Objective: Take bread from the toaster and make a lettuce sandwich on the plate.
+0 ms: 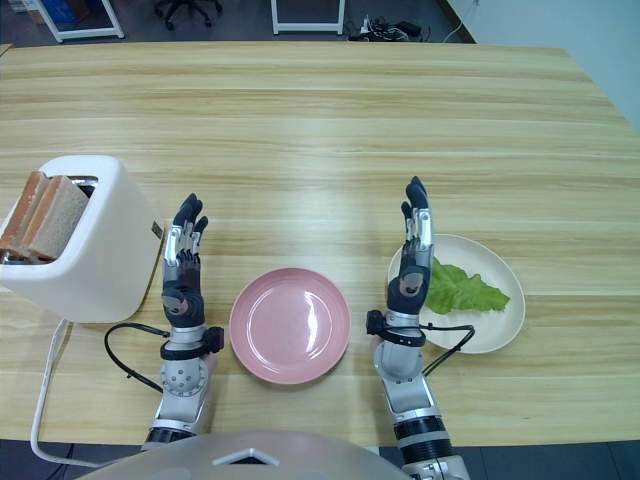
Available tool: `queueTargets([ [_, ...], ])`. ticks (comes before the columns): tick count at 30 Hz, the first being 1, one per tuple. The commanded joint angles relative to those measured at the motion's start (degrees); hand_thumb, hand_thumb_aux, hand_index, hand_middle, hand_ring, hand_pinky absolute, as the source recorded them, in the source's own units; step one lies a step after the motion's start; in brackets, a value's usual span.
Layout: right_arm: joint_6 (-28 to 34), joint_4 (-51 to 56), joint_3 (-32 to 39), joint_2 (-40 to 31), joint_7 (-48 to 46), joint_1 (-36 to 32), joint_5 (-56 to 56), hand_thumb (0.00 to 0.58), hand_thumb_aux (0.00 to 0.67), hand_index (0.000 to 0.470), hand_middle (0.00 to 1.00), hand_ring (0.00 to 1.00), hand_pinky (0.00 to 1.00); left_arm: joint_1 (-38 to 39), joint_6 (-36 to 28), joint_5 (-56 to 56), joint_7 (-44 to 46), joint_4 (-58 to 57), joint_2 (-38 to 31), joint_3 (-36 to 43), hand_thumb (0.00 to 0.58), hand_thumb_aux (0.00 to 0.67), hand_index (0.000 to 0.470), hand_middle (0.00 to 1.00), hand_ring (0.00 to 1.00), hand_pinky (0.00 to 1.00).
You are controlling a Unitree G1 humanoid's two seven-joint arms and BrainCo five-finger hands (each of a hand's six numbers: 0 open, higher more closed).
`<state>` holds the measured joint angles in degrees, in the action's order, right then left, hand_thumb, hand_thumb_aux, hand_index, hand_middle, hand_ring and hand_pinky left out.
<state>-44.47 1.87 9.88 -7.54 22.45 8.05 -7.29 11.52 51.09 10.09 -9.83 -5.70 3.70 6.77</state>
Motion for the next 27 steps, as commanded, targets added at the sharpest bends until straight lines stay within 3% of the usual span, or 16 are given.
queueTargets([
  [1,1.1,-2.1,-0.8,0.9,-3.2,1.7,-0.7,0.000,0.000,0.000,0.00,0.00,0.00,1.0,-1.7,-0.4,-0.3,0.8,1.7,0.3,0.000,0.000,0.000,0.00,0.00,0.00],
  [18,-1.6,-3.7,-1.9,4.1,-7.7,2.7,-11.2,0.000,0.000,0.000,0.00,0.00,0.00,0.6,-1.2,2.8,-0.2,3.8,0.4,-0.7,0.000,0.000,0.000,0.00,0.00,0.00],
  [22,-1.3,-4.2,-3.4,3.9,-6.5,2.0,-16.8,0.000,0.000,0.000,0.00,0.00,0.00,0.1,-3.2,12.7,-4.6,17.6,-4.1,-15.5,0.000,0.000,0.000,0.00,0.00,0.00],
  [25,-1.3,-2.4,-3.7,3.5,-5.5,1.4,-19.7,0.000,0.000,0.000,0.00,0.00,0.00,-0.4,-11.3,22.8,-9.3,21.3,-12.2,-31.8,0.000,0.000,0.000,0.00,0.00,0.00],
  [27,-1.3,-1.6,-3.6,3.3,-5.1,1.0,-21.4,0.000,0.000,0.000,0.00,0.00,0.00,0.1,-15.9,28.0,-10.9,18.4,-18.5,-38.1,0.000,0.000,0.000,0.00,0.00,0.00],
])
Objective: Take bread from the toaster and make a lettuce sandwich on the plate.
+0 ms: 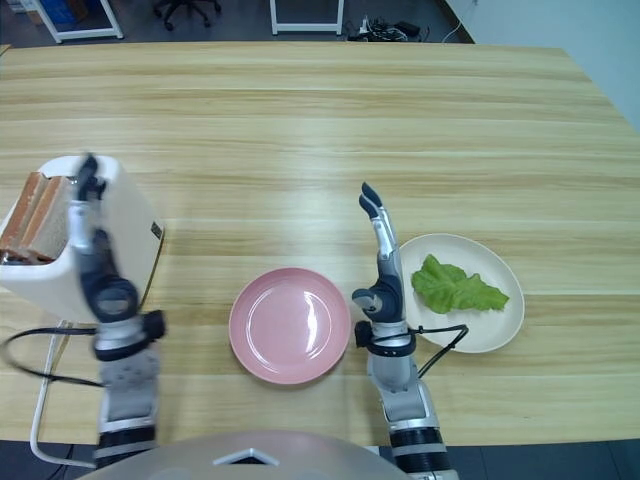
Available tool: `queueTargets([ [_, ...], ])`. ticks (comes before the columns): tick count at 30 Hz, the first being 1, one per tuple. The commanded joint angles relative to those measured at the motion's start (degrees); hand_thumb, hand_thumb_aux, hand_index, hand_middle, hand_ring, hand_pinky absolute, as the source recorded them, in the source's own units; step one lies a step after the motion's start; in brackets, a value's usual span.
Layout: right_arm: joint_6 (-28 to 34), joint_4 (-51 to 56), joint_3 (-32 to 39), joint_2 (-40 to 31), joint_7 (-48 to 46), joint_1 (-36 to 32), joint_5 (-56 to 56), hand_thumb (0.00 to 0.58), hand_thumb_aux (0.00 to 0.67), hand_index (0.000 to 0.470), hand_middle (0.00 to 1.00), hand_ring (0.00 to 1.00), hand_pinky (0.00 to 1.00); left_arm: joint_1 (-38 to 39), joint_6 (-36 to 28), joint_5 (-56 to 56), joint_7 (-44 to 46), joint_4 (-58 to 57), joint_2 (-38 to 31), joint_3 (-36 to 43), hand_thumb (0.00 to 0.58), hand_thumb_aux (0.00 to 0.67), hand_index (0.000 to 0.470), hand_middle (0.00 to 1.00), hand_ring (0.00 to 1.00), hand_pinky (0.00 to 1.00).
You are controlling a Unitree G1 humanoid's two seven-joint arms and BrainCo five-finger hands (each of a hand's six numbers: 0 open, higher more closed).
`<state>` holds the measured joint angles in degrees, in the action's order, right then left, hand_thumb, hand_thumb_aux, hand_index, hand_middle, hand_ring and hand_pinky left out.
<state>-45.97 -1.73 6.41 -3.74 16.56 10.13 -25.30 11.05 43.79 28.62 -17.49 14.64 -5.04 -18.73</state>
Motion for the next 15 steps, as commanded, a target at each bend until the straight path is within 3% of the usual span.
queueTargets([
  [1,0.0,2.4,0.2,-0.8,0.9,-1.4,-4.5,0.000,0.000,0.000,0.00,0.00,0.00,1.5,-10.3,11.6,-3.7,-3.6,-12.5,-14.6,0.000,0.000,0.000,0.00,0.00,0.00],
  [8,-1.1,4.9,1.5,-2.9,2.0,-3.0,-9.3,0.000,0.000,0.000,0.00,0.00,0.00,4.9,-20.9,20.1,-7.8,-15.7,-26.9,-18.7,0.000,0.000,0.000,0.00,0.00,0.00],
  [15,-1.1,7.0,2.2,-4.2,3.5,-4.2,-11.2,0.000,0.000,0.000,0.00,0.00,0.00,5.0,-27.5,18.8,-5.7,-20.8,-32.7,-15.4,0.000,0.000,0.000,0.00,0.00,0.00],
])
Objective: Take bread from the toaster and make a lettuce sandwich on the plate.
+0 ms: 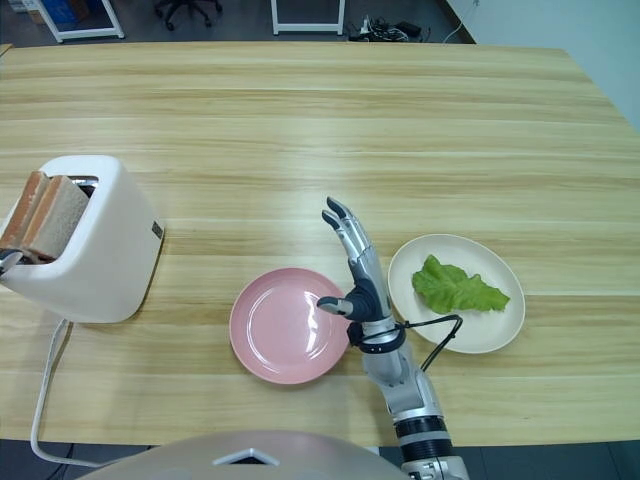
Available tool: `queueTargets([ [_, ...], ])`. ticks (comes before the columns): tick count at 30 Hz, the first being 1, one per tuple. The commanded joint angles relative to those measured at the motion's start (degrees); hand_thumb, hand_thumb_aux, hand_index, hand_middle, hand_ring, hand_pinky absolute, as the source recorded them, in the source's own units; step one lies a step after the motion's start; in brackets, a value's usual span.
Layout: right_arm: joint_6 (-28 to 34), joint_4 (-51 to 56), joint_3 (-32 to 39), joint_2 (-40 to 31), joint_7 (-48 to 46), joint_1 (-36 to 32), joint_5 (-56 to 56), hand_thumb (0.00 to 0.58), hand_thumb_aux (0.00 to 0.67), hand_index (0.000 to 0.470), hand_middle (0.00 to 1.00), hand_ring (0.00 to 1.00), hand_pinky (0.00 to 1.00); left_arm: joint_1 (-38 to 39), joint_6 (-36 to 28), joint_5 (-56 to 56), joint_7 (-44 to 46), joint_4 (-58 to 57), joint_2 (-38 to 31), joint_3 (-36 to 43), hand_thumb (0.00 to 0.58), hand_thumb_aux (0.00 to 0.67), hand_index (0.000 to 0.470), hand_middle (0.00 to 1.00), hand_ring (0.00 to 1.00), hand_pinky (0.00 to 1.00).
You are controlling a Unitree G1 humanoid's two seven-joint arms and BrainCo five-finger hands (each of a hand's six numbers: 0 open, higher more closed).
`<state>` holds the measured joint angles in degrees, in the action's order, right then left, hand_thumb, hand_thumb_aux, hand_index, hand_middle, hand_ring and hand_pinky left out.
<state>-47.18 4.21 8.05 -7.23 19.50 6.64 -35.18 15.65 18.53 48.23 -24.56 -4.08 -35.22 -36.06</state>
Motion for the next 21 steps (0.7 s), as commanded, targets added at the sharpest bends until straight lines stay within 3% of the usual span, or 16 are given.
queueTargets([
  [1,0.1,1.3,0.7,-0.8,0.8,-0.8,-1.7,0.000,0.000,0.000,0.00,0.00,0.00,0.6,-2.7,-1.1,1.7,-2.6,-3.1,2.2,0.000,0.000,0.000,0.00,0.00,0.00],
  [21,1.0,2.1,2.5,-2.4,3.4,-1.3,-3.2,0.000,0.000,0.000,0.00,0.00,0.00,-2.1,-6.1,-2.0,3.3,-3.4,-9.5,15.6,0.000,0.000,0.000,0.00,0.00,0.00],
])
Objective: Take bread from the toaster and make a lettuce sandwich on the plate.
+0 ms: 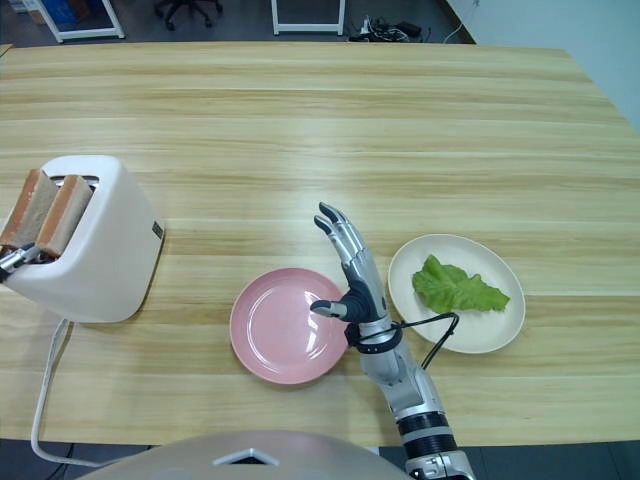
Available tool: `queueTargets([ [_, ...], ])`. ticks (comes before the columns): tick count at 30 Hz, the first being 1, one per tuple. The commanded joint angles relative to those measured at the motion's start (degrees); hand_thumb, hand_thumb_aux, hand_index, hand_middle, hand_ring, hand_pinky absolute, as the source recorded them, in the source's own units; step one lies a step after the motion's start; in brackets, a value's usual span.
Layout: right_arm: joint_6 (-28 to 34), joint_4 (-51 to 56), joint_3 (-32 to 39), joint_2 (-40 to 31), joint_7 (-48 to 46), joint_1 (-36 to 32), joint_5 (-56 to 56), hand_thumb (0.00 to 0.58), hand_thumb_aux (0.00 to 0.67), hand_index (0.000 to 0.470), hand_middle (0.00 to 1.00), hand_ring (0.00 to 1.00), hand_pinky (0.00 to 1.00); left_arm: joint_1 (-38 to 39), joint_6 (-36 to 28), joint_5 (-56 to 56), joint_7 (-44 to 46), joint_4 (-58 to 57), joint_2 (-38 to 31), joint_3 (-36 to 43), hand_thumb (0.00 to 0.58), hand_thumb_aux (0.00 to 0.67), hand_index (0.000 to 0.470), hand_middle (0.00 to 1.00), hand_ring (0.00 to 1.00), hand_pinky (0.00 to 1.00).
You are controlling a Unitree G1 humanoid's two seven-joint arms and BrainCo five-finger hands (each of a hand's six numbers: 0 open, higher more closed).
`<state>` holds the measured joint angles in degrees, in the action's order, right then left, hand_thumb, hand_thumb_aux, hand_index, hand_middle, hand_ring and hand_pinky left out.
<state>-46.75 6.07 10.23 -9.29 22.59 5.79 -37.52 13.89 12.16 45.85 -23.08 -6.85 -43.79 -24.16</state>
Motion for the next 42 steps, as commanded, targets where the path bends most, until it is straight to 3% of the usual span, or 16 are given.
queueTargets([
  [1,0.6,0.1,0.4,-0.3,0.4,-0.4,-0.9,0.000,0.000,0.000,0.00,0.00,0.00,-0.5,0.2,0.5,1.8,-1.1,-1.2,4.3,0.000,0.000,0.000,0.00,0.00,0.00],
  [4,0.6,0.4,0.7,-0.4,0.9,-0.2,-1.4,0.000,0.000,0.000,0.00,0.00,0.00,-0.6,0.2,0.1,2.3,-2.2,-1.9,5.9,0.000,0.000,0.000,0.00,0.00,0.00],
  [5,0.6,0.5,0.8,-0.4,1.0,-0.2,-1.4,0.000,0.000,0.000,0.00,0.00,0.00,-0.6,0.1,-0.1,2.4,-2.6,-2.2,6.4,0.223,0.145,0.101,0.00,0.00,0.00],
  [6,0.6,0.5,0.9,-0.4,1.1,-0.2,-1.4,0.000,0.000,0.000,0.00,0.00,0.00,-0.4,0.2,-0.4,2.6,-2.9,-2.5,6.8,0.562,0.552,0.387,0.00,0.00,0.00],
  [7,0.6,0.6,0.9,-0.5,1.2,-0.3,-1.4,0.000,0.000,0.000,0.00,0.00,0.00,-0.2,0.4,-0.7,2.6,-3.2,-2.7,7.1,0.580,0.670,0.470,0.00,0.00,0.00],
  [9,0.5,0.7,1.0,-0.6,1.4,-0.3,-1.4,0.000,0.000,0.000,0.00,0.00,0.00,0.4,0.9,-1.7,3.0,-2.9,-2.7,7.7,0.580,0.670,0.470,0.00,0.00,0.00],
  [10,0.5,0.7,1.0,-0.6,1.5,-0.3,-1.4,0.000,0.000,0.000,0.00,0.00,0.00,0.6,1.2,-2.4,3.4,-2.6,-2.8,8.0,0.580,0.670,0.470,0.07,0.07,0.07],
  [11,0.5,0.7,1.0,-0.7,1.6,-0.2,-1.4,0.000,0.000,0.000,0.00,0.00,0.00,0.9,1.6,-3.4,4.1,-2.2,-2.8,8.1,0.580,0.670,0.470,0.44,0.44,0.44],
  [12,0.5,0.7,1.0,-0.8,1.7,-0.1,-1.4,0.000,0.000,0.000,0.00,0.00,0.00,1.5,2.4,-4.9,5.2,-1.6,-3.0,8.1,0.580,0.670,0.470,0.63,0.63,0.63],
  [14,0.5,0.6,1.1,-0.9,1.7,0.0,-1.2,0.000,0.000,0.000,0.00,0.00,0.00,2.7,4.0,-8.2,8.0,0.0,-3.3,8.3,0.580,0.670,0.470,0.70,0.70,0.70],
  [20,0.5,1.0,1.4,-1.0,1.9,0.0,-0.9,0.000,0.000,0.000,0.00,0.00,0.00,3.5,7.0,-15.6,11.6,3.9,-2.6,8.4,0.580,0.670,0.470,0.75,0.75,0.75],
  [21,0.5,1.2,1.5,-1.0,1.9,-0.1,-0.8,0.000,0.000,0.000,0.00,0.00,0.00,2.7,6.7,-15.4,10.3,4.0,-2.2,8.1,0.580,0.670,0.470,0.81,0.81,0.81],
  [22,0.5,1.4,1.5,-1.0,2.0,-0.1,-0.9,0.000,0.000,0.000,0.00,0.00,0.00,1.5,5.9,-14.9,8.6,3.9,-1.5,7.6,0.580,0.670,0.470,0.95,0.95,0.95],
  [23,0.5,1.6,1.6,-0.9,2.1,-0.2,-0.9,0.000,0.000,0.000,0.00,0.00,0.00,0.2,5.0,-14.4,6.9,3.4,-0.9,7.1,0.580,0.670,0.470,1.00,1.00,1.00],
  [33,0.9,3.5,1.2,-0.4,3.4,-1.1,-0.1,0.000,0.000,0.000,0.00,0.00,0.00,-12.8,3.8,-15.0,-9.1,-2.6,5.2,3.5,0.580,0.670,0.470,1.00,1.00,1.00],
  [42,1.2,4.0,0.9,-0.1,4.4,-1.3,0.6,0.000,0.000,0.000,0.00,0.00,0.00,-14.4,6.3,-15.6,-13.1,-3.9,7.1,3.4,0.580,0.670,0.470,1.00,1.00,1.00],
])
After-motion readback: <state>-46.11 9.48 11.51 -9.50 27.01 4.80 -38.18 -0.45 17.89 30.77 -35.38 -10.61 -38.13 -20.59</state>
